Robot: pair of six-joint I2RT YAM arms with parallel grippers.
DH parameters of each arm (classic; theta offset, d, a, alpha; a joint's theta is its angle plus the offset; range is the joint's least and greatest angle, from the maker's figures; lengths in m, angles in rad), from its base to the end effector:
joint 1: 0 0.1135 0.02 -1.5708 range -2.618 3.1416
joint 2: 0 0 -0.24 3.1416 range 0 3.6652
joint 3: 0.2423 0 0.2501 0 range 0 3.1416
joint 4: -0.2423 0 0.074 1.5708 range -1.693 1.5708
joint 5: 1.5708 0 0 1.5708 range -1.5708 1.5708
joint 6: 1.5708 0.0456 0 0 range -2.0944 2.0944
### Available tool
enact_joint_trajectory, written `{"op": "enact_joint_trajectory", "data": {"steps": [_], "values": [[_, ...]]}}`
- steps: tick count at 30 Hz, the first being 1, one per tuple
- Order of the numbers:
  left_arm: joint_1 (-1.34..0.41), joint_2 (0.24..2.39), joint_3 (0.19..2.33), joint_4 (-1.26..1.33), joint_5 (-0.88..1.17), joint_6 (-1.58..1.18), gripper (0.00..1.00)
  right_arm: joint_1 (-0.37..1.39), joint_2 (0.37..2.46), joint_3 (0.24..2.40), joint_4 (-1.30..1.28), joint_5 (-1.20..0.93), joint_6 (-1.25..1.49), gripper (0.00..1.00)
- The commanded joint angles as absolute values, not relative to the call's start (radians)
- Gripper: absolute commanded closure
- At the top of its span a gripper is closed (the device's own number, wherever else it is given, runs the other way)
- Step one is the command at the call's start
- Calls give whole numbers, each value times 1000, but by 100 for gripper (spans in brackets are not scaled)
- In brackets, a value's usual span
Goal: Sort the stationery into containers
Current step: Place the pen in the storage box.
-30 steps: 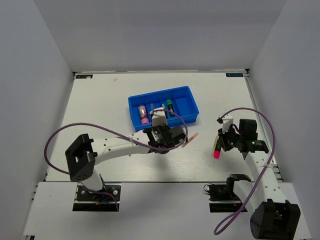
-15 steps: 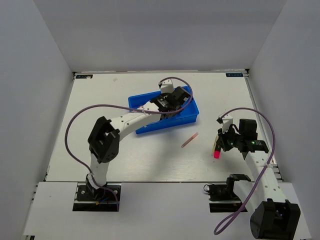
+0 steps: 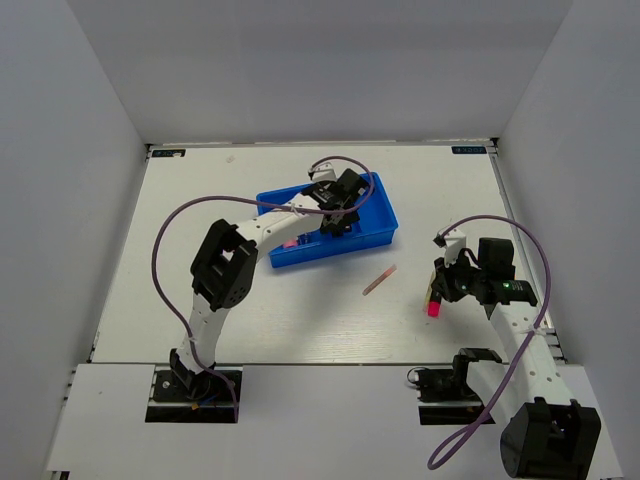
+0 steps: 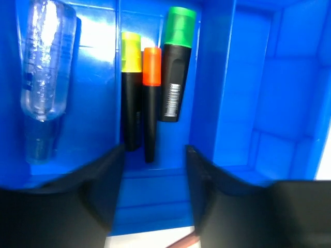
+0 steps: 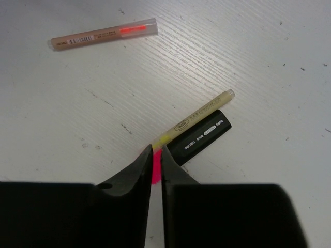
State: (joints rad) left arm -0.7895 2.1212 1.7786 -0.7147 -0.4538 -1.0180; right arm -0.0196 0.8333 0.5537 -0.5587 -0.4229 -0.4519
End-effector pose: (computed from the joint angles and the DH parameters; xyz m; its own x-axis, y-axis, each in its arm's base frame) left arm 0.3317 -0.3060 0.1929 -0.7361 -0.3441 -0.5829 -0.2666 0.9389 -0.2176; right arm 0.1862 0.0151 0.1959 -0.5567 -0.3874 -0.7349 -0.5554 0.8314 -0.0175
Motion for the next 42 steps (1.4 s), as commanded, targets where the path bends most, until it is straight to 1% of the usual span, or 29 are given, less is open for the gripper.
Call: {"op": "enact_joint_trajectory", "data": {"steps": [1,2,3,4,10,11,13,14,17,18,21,22,32,38,39,40,41,42], "values": [[-779,2117,1818,-709,-422,-1012,36,-23,836,572,-549,-440,-453,81],[-779,2117,1825,-709,-419,-1005,29,-25,836,569,-551,-439,-451,78],[-778,2111,1830,-707,-411,-1002,27,-25,836,568,-551,-439,-454,72],[-779,2109,1830,-706,-411,-999,27,-25,839,568,-551,-440,-454,70],[-776,2088,1804,-704,-387,-980,27,-25,842,580,-552,-446,-446,70],[-773,2089,1799,-704,-377,-980,31,-25,845,583,-554,-445,-445,70],[-767,2103,1802,-703,-351,-973,37,-25,842,584,-555,-443,-445,70],[-765,2109,1805,-706,-324,-963,46,-23,844,583,-557,-440,-443,70],[-756,2140,1838,-733,-238,-934,58,-26,842,581,-558,-439,-442,70],[-756,2151,1845,-738,-224,-914,68,-26,838,581,-557,-436,-443,69],[-747,2169,1871,-796,-170,-871,81,-26,839,581,-557,-436,-443,69],[-749,2174,1870,-808,-167,-864,82,-26,839,581,-557,-437,-443,69],[-746,2097,1717,-822,-100,-763,83,-26,839,586,-555,-433,-440,69],[-746,2051,1677,-824,-92,-727,83,-26,842,586,-552,-436,-439,69],[-747,2048,1680,-824,-95,-726,81,-28,842,589,-554,-439,-439,69],[-747,2048,1686,-824,-110,-723,67,-26,844,589,-557,-440,-437,69],[-746,2048,1696,-824,-112,-712,56,-28,845,589,-557,-443,-439,69],[-744,2051,1707,-822,-118,-707,50,-28,851,589,-558,-442,-443,69]]}}
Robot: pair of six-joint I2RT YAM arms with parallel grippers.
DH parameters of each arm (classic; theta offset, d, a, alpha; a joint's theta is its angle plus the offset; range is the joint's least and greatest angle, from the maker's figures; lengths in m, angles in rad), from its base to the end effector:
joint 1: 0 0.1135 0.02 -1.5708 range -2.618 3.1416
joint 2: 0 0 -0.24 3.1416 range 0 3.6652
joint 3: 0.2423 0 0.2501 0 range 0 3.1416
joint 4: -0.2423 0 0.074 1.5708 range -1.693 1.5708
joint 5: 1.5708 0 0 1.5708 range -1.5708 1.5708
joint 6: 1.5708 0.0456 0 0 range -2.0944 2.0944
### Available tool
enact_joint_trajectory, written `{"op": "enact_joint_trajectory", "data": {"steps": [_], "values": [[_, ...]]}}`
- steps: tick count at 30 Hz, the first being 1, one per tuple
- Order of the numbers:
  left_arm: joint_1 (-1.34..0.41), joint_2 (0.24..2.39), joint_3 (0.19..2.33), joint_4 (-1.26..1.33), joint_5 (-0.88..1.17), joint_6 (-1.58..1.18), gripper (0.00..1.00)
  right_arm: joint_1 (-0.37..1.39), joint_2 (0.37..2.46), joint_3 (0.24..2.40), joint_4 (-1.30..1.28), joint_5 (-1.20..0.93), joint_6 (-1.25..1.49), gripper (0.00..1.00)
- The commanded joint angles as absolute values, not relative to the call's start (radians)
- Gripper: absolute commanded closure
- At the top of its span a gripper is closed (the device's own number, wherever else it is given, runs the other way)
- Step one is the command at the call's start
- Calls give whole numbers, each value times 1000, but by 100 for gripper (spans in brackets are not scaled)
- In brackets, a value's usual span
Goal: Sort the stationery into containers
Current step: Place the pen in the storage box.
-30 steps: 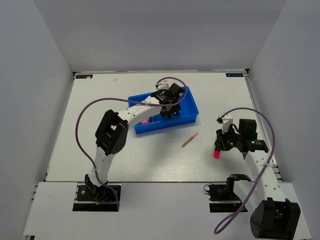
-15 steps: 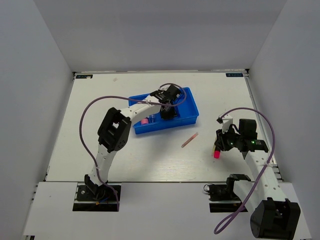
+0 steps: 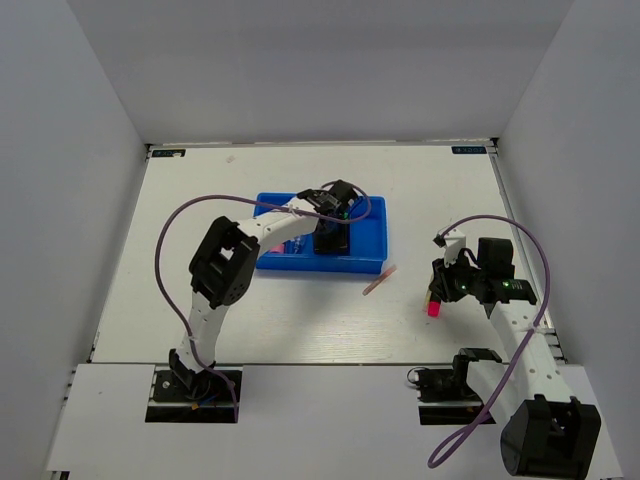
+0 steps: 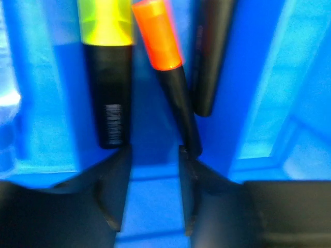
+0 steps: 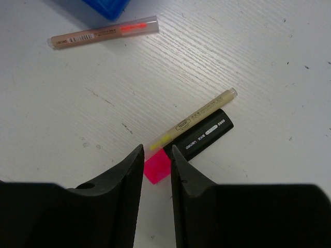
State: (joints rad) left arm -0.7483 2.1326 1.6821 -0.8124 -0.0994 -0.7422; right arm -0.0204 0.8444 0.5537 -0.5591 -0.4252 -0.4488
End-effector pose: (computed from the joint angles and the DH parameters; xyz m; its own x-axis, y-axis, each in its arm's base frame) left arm 0.3173 -0.2884 0.1512 -0.9574 -0.0289 -0.2873 0.0107 0.9908 -0.1352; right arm 0.1870 0.0150 0.1940 -0.5666 -0.3838 -0.7292 -0.5544 0.8322 -0.0073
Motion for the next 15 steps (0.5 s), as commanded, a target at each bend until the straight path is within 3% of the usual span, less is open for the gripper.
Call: {"op": "enact_joint_trajectory", "data": {"steps": [1,3,11,15], "values": [[-741,2059,1735,-828,-120,-707,46,-25,851,589,-558,-445,-443,69],[-726,2077,1807,-833,-112,-700,42,-26,851,591,-569,-448,-445,69],[-703,2198,2084,-857,-45,-695,42,-28,857,583,-566,-449,-453,68],[-703,2177,2083,-830,-21,-704,45,-28,864,581,-565,-440,-454,68]]}}
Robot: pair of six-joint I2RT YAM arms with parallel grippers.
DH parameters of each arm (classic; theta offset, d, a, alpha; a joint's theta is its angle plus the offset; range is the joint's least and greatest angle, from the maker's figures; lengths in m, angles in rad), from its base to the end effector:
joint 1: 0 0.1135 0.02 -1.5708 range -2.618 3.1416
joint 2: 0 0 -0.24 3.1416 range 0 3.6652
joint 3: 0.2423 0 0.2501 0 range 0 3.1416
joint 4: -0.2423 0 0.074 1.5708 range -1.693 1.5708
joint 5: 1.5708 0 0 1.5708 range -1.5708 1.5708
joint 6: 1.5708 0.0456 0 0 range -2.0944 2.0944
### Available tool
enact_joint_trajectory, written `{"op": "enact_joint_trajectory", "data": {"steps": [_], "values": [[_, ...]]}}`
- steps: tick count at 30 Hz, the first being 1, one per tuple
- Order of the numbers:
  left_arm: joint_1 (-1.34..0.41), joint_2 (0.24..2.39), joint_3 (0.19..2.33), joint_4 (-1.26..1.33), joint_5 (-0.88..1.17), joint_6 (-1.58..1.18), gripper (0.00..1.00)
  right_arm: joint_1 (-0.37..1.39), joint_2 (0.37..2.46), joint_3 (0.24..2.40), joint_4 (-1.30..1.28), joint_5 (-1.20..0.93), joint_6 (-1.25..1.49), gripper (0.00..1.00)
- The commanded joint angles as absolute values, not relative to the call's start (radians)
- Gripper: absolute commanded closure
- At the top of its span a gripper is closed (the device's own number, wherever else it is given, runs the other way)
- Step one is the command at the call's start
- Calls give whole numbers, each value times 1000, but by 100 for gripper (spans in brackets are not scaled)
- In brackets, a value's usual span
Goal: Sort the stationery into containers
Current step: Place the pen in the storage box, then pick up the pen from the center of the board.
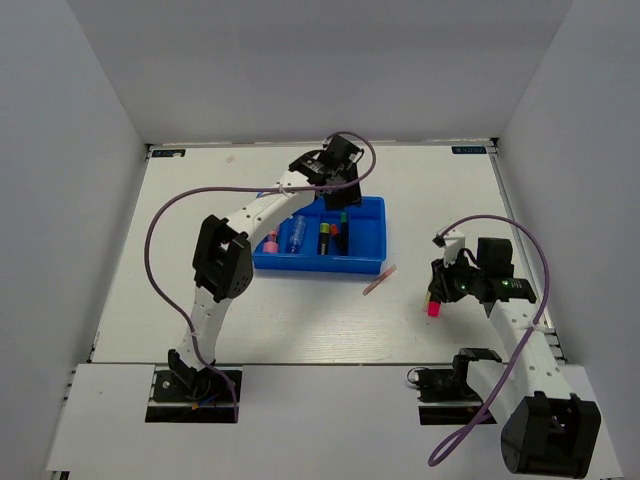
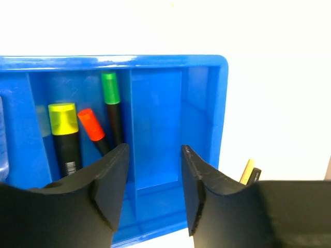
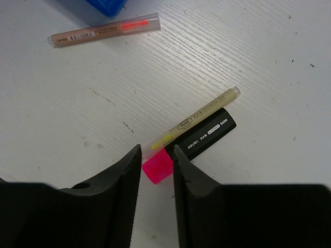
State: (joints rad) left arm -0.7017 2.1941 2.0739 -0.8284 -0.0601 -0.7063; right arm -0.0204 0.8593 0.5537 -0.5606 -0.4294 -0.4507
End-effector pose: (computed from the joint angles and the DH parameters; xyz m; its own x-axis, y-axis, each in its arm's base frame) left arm 0.3668 -0.3065 0.2417 -0.8730 -0.1104 -0.4751 0.0671 0.9376 -0.3411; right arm 0.1880 0.0152 0.1915 -0.5763 -0.3844 -0.7212 -0.5578 0.8300 0.0034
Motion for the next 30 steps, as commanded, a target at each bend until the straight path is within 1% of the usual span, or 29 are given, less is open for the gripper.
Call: {"op": "enact_joint_trajectory", "data": {"steps": [1,2,3,4,5,6,7,8,9,10,12,13,14,15,16,17,18,19,21,23,24,26,27,28,30], "values": [[-703,2133,2045,-821,-20,-695,46,-28,865,581,-563,-436,-454,62],[-703,2112,2030,-799,-28,-689,48,-28,868,584,-560,-428,-446,59],[-703,2088,2008,-795,-46,-681,62,-28,874,586,-549,-404,-437,56],[-704,2021,1940,-798,-72,-654,77,-26,874,591,-542,-365,-422,56],[-703,1994,1919,-805,-87,-647,88,-26,893,612,-532,-341,-366,56],[-701,1973,1880,-833,-119,-637,92,-26,906,627,-537,-318,-348,56],[-700,1926,1847,-866,-149,-602,92,-28,931,641,-566,-248,-328,58],[-698,1883,1829,-885,-162,-594,89,-28,963,699,-583,-227,-271,60],[-696,1835,1789,-937,-207,-575,64,-26,995,719,-613,-186,-253,60],[-692,1806,1737,-948,-219,-565,47,-29,1012,751,-645,-173,-226,60],[-683,1676,1643,-965,-248,-555,26,-31,1061,781,-669,-178,-183,58],[-677,1637,1547,-965,-265,-551,15,-31,1068,788,-690,-192,-170,58],[-663,1526,1514,-962,-273,-546,10,-29,1077,792,-695,-202,-164,58],[-654,1488,1487,-962,-296,-543,10,-29,1094,790,-696,-219,-150,58],[-637,1450,1458,-962,-308,-542,9,-29,1101,790,-699,-233,-146,61],[-617,1334,1372,-960,-320,-535,9,-29,1118,793,-703,-245,-143,70],[-603,1298,1343,-962,-324,-535,9,-29,1136,801,-715,-242,-138,74],[-576,1263,1280,-962,-325,-538,10,-28,1146,802,-725,-242,-132,77],[-523,1122,1165,-959,-328,-531,13,-31,1173,804,-762,-235,-117,82],[-499,1037,1111,-951,-321,-529,13,-29,1189,782,-762,-230,-118,82],[-470,970,1039,-947,-316,-528,13,-28,1187,779,-759,-232,-121,80],[-445,934,991,-936,-279,-528,12,-28,1198,770,-752,-229,-114,76],[-421,919,927,-934,-253,-528,10,-23,1203,770,-756,-219,-107,74],[-393,882,908,-922,-242,-528,10,-25,1222,770,-752,-218,-104,69],[-348,858,841,-896,-193,-523,10,-23,1244,770,-736,-192,-94,65]]}}
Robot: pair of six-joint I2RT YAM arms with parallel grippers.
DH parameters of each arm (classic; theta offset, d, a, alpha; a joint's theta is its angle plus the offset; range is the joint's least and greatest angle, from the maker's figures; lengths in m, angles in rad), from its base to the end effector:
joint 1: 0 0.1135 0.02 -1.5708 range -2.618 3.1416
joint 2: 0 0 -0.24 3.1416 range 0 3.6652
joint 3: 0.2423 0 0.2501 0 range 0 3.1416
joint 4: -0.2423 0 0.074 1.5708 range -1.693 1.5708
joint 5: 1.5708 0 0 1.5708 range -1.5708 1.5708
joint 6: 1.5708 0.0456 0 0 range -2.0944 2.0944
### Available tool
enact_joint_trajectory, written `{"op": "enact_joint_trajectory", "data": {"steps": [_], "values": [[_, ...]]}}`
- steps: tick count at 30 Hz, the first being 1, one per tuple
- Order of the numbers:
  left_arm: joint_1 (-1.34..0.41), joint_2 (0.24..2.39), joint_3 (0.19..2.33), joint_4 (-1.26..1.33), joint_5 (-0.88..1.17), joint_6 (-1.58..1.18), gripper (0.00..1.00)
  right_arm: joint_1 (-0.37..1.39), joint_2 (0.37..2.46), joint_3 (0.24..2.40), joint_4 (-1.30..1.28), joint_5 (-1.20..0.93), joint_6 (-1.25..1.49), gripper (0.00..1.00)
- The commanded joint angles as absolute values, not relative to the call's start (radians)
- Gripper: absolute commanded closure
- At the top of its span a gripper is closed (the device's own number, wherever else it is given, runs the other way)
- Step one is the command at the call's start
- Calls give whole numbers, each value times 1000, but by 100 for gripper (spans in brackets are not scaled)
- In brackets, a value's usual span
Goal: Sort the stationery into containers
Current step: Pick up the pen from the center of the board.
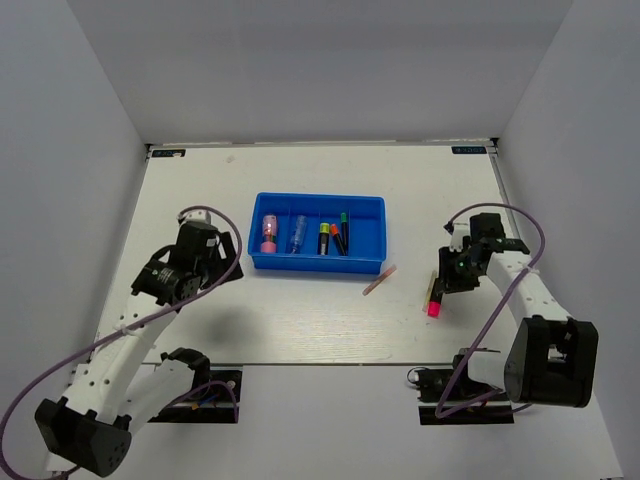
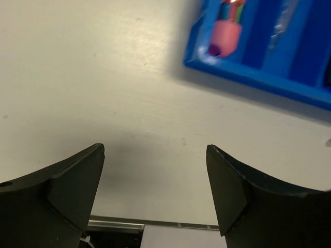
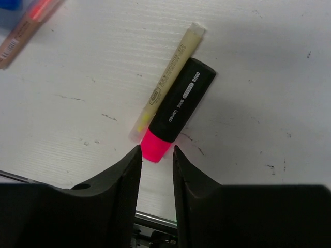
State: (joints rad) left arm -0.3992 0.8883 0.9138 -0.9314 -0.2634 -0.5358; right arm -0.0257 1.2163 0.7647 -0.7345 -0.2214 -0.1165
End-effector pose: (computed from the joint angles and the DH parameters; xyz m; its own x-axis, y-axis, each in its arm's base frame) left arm 0.1729 -0.0600 0.2730 -0.7395 -0.2230 -0.6351 -0.1748 0.9748 -0.1388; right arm 0.2260 0.0042 0.1768 -0.9137 -0.0899 -0.3964 -0.1646 0.9735 0.1585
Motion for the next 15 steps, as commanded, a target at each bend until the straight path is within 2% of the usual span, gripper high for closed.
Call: {"op": "enact_joint_trajectory", "data": {"steps": [1,15], "values": [[-338,848,827,-894,-189,-523,10,-21,1250,767,-723,-184,-89,65],[-281,787,680,-819,-130,-538,8,-21,1420,779,-638,-153,-43,65]]}}
